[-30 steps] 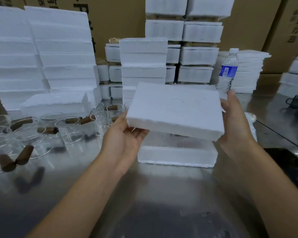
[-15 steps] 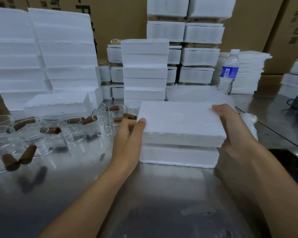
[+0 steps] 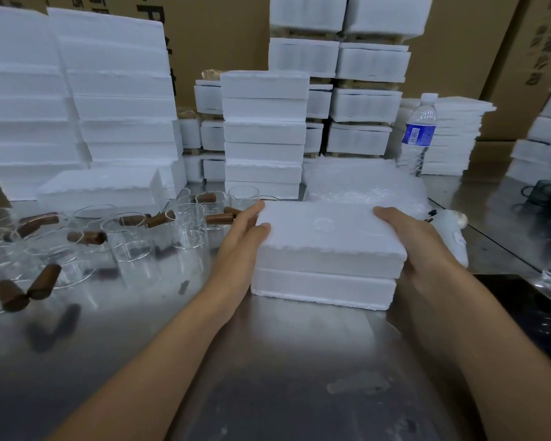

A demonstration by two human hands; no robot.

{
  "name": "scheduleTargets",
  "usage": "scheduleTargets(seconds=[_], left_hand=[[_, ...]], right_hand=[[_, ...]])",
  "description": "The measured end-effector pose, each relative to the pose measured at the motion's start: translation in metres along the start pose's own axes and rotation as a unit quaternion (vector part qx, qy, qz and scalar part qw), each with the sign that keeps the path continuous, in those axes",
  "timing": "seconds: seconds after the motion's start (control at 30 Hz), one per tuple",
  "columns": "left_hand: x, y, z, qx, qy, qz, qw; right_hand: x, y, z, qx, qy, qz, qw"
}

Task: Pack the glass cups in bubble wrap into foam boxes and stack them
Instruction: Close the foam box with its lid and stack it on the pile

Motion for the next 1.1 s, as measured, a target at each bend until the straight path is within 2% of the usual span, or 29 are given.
scheduleTargets(seconds=[0.3,0.43,0.63,0.77,0.9,1.1], left_hand=[[0.006,-0.007,0.003,0.058,-0.008,-0.018,0.998],[0.003,-0.005,0.007,-0.001,-0.07,0.0,0.998],[0.002,-0.007,0.008,-0.001,-0.083,-0.021,0.996],[0.0,-0.012,0.007,-0.015,-0.088,-0.039,0.995],[-0.005,-0.014,0.01,-0.025,-0.152,-0.099,0.983],[-0.009,-0.017,0.01,-0.016,-0.16,-0.102,0.982]], right_hand=[[-0.005,0.0,-0.008,0.037,0.017,0.041,0.998],[-0.008,0.003,-0.01,0.084,0.019,0.076,0.993],[-0.009,0.013,-0.007,0.029,0.02,0.14,0.989],[-0.011,0.017,-0.008,0.017,0.02,0.151,0.988],[-0.01,0.022,-0.01,-0.007,0.042,0.173,0.984],[-0.01,0.024,-0.011,-0.026,0.055,0.148,0.987]])
Point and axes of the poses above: each hand's wrist, its own x-axis towards the middle knuckle, its own y-axis out of the palm, z = x × y, the point moved 5 cm from there along x, towards the middle knuckle, and after that the axes turned 8 degrees about -x, right-handed, at the moved point
